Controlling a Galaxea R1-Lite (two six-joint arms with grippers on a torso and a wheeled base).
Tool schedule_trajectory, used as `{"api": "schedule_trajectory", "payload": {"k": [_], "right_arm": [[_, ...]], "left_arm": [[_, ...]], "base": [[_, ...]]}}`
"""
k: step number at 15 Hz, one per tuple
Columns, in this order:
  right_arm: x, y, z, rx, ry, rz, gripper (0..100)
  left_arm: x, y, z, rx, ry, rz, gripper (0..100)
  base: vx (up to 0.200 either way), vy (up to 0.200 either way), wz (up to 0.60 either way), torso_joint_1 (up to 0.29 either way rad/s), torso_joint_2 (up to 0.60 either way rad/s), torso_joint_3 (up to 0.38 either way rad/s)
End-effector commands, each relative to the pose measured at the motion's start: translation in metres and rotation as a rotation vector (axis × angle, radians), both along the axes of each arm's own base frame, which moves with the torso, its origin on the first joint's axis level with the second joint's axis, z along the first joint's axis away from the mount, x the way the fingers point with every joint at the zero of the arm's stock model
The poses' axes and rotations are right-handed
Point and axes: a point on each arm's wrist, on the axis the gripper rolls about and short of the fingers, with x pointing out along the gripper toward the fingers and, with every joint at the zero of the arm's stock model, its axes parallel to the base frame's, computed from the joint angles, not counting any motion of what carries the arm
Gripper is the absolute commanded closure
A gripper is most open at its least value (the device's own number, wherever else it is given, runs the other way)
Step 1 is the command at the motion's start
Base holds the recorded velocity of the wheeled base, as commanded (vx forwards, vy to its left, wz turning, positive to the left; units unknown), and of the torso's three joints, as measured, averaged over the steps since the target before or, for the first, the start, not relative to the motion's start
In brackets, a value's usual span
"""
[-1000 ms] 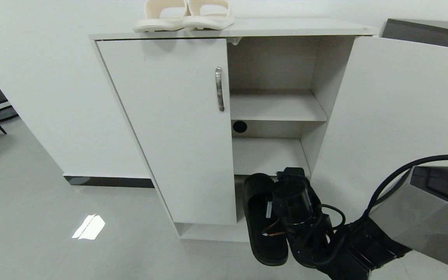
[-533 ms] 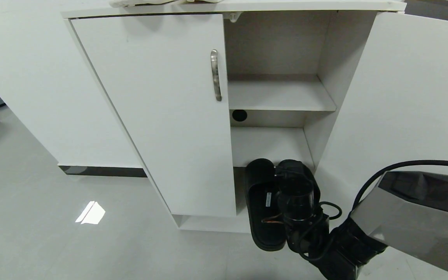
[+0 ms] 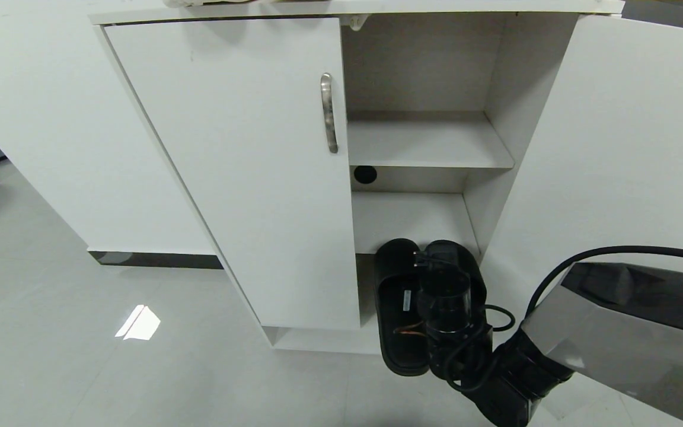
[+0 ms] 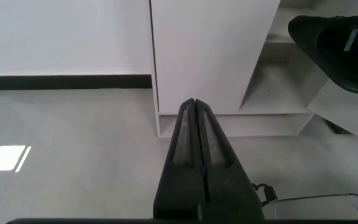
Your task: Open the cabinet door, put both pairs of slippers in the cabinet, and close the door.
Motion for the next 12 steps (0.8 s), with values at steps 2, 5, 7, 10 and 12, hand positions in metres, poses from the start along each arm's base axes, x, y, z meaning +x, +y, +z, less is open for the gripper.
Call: {"api": "schedule_trajectory", "payload": {"k": [2, 5, 7, 10, 12], "right_arm": [[0.0, 0.0, -0.001, -0.015, 0.001, 0.0, 100], [0.0, 0.001, -0.002, -0.035, 0.006, 0.003, 100], [0.001, 0.001, -0.002, -0.035, 0.005, 0.003, 100], [0.005, 0.005, -0.007, -0.036, 0.006, 0.003, 100], [0.013, 0.009, -0.008, -0.035, 0.0, -0.003, 100]], "left_arm": [[0.0, 0.0, 0.0, 0.0, 0.001, 0.001, 100], [0.0, 0.0, 0.0, 0.002, 0.003, 0.001, 100], [0.0, 0.0, 0.0, 0.0, 0.001, 0.001, 100], [0.0, 0.0, 0.0, 0.002, 0.003, 0.001, 100], [0.0, 0.0, 0.0, 0.002, 0.001, 0.001, 100]], "base": [[0.0, 0.0, 0.0, 0.0, 0.0, 0.0], [0.0, 0.0, 0.0, 0.0, 0.0, 0.0], [0.2, 0.0, 0.0, 0.0, 0.0, 0.002], [0.2, 0.0, 0.0, 0.004, 0.0, 0.004], [0.2, 0.0, 0.0, 0.002, 0.0, -0.002]]}}
